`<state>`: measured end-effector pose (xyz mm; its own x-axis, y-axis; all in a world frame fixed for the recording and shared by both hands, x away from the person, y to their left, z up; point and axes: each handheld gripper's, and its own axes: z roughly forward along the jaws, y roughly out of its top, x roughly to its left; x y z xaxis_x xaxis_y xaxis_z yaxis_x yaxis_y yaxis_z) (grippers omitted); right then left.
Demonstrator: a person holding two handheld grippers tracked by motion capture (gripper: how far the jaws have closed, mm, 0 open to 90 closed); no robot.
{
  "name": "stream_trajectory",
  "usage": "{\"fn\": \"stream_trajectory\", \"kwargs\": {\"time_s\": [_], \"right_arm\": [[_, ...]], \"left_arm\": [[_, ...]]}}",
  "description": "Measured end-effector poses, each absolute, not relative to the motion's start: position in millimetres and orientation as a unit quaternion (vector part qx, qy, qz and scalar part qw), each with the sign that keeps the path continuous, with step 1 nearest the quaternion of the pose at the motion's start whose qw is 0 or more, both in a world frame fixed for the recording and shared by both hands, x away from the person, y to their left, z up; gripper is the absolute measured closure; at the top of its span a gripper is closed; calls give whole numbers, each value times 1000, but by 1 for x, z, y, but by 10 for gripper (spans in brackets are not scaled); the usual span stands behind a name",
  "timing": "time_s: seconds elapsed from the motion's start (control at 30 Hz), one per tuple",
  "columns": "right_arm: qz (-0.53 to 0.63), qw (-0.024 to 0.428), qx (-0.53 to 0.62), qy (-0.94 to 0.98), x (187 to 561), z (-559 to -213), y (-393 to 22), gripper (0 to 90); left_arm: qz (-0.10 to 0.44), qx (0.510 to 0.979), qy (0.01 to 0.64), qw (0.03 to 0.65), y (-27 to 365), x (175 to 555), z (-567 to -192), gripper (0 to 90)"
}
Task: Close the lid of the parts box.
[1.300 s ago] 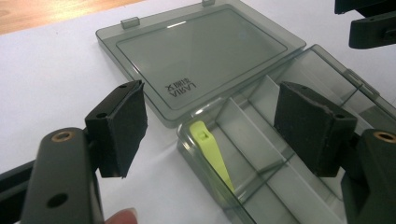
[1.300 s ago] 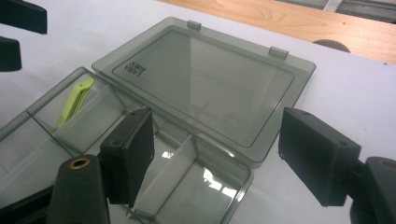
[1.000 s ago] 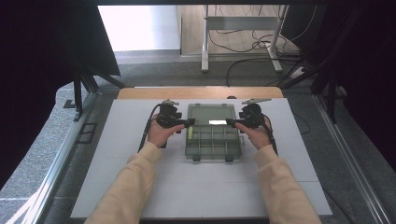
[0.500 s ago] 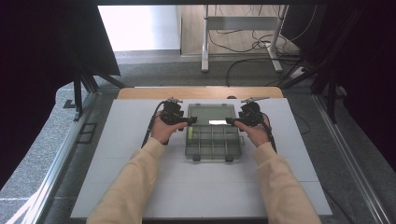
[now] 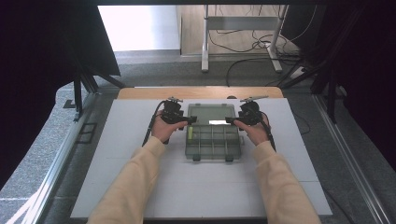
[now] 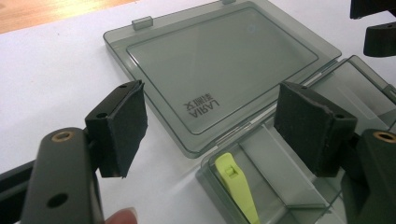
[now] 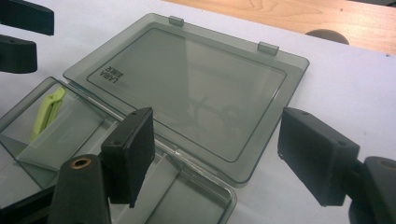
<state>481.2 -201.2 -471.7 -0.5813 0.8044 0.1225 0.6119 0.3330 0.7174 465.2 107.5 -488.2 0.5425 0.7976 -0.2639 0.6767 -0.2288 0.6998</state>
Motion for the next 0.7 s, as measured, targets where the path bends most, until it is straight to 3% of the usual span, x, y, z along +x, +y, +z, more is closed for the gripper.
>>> {"fn": "stream_trajectory", "kwargs": {"time_s": [0.7], "right_arm": [[362,111,467,799,497,-489,-205,278]], "left_arm": [[63,779,490,387,105,482,-498,261]]}}
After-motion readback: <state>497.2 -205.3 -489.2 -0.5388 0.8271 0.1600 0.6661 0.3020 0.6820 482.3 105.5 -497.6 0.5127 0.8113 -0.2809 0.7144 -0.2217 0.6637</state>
